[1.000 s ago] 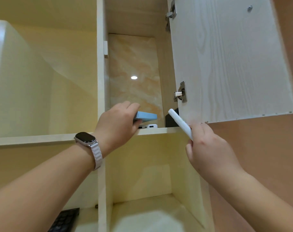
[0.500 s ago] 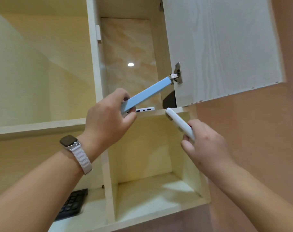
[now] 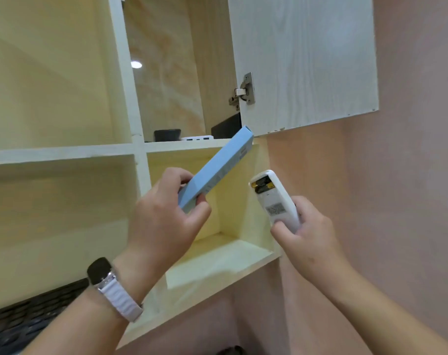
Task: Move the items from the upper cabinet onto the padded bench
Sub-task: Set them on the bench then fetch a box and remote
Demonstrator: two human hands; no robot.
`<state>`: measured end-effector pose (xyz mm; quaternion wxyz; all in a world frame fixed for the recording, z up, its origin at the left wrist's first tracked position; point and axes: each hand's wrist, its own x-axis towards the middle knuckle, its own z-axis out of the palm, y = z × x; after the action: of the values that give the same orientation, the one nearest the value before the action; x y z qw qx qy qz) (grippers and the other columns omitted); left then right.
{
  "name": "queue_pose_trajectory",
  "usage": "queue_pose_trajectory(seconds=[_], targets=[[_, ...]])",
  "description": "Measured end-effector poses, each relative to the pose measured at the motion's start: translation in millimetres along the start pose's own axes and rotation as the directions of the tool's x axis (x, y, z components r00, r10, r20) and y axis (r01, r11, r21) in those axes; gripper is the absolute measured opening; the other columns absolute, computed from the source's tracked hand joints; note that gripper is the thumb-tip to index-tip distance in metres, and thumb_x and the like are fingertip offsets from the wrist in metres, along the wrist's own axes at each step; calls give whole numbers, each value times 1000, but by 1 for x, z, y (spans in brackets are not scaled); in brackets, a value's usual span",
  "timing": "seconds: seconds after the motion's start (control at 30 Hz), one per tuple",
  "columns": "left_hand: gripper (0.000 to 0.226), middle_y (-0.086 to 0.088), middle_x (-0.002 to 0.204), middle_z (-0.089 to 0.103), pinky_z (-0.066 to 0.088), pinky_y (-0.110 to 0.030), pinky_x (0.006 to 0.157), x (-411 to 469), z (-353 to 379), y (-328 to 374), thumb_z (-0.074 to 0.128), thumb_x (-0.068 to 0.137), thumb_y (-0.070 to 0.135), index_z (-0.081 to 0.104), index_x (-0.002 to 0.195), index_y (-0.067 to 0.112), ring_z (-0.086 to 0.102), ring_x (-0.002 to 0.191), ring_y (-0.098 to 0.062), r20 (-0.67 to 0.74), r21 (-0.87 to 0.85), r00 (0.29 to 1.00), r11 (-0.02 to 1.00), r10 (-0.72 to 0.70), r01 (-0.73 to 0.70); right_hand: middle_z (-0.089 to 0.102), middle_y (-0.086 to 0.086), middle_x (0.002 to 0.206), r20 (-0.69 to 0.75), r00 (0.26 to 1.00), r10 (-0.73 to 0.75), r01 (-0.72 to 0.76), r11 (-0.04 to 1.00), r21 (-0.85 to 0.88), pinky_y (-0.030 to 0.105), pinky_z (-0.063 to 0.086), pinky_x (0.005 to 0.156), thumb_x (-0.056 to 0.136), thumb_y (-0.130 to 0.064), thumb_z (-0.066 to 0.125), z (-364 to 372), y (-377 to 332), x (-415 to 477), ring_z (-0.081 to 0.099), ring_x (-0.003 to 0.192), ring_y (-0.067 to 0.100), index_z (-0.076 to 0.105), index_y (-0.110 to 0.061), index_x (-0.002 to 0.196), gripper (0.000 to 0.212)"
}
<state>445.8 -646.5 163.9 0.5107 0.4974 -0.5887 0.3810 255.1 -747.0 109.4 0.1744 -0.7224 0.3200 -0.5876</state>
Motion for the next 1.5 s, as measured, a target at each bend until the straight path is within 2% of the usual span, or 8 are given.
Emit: queue_pose_trajectory(seconds=[0.1, 0.23, 0.33, 0.5, 0.8, 1.07, 1.37, 1.5], targets=[[27, 10, 74, 60, 44, -30, 53, -28, 0, -5, 63, 74, 32, 46, 95, 33, 56, 61, -19, 29, -103, 996, 990, -89, 91, 64, -1, 78, -9, 996, 91, -90, 994, 69, 16, 40, 50, 82, -14, 60, 1, -6, -30, 55, 66, 11, 61, -27, 88, 15], [27, 18, 75, 58, 48, -34, 59, -68, 7, -3, 63, 76, 34, 48, 98, 36, 54, 72, -13, 55, -308, 968, 918, -244, 249, 62, -1, 72, -31, 987, 157, -158, 987, -5, 15, 37, 48, 82, -14, 62, 0, -12, -78, 50, 56, 6, 61, -28, 84, 14], [26, 20, 76, 60, 49, -35, 64, -100, 12, 3, 64, 77, 36, 55, 102, 34, 59, 71, -12, 110, -406, 940, 848, -324, 340, 62, 4, 72, -63, 973, 222, -226, 972, -62, 24, 42, 51, 81, -14, 63, -5, -14, -111, 54, 59, 16, 60, -26, 82, 13], [31, 35, 86, 63, 47, -11, 63, -148, 18, 17, 69, 82, 29, 56, 105, 46, 62, 82, 2, 299, -543, 901, 720, -315, 432, 63, 0, 72, -131, 929, 347, -365, 916, -165, 32, 46, 54, 81, -17, 62, -21, -20, -163, 56, 60, 16, 61, -27, 85, 11], [15, 23, 84, 67, 51, -24, 64, -204, 28, 84, 69, 82, 33, 61, 95, 36, 62, 76, 1, 511, -639, 808, 498, -293, 585, 67, 1, 79, -302, 821, 485, -557, 798, -232, 42, 54, 59, 81, -16, 63, -81, -36, -239, 62, 69, 23, 64, -27, 88, 13], [16, 24, 87, 69, 51, -17, 64, -248, 12, 202, 70, 88, 24, 59, 92, 36, 66, 76, 1, 734, -645, 675, 230, -79, 729, 68, 5, 81, -484, 679, 551, -697, 690, -192, 41, 54, 57, 81, -16, 62, -169, -55, -322, 59, 62, 15, 65, -23, 88, 11], [12, 3, 89, 75, 59, -52, 73, -316, -56, 393, 71, 86, 24, 62, 92, 29, 72, 84, -23, 880, -435, 425, -1, 212, 900, 70, 12, 89, -677, 456, 578, -802, 597, -30, 37, 53, 58, 82, -12, 62, -309, -114, -466, 68, 79, 32, 64, -19, 88, 9], [12, 1, 91, 76, 59, -54, 74, -339, -100, 469, 71, 85, 23, 62, 92, 29, 72, 85, -23, 860, -396, 370, 4, 351, 918, 70, 7, 87, -741, 361, 566, -812, 581, 49, 30, 50, 55, 86, -10, 59, -360, -153, -532, 64, 67, 17, 64, -22, 87, 12]])
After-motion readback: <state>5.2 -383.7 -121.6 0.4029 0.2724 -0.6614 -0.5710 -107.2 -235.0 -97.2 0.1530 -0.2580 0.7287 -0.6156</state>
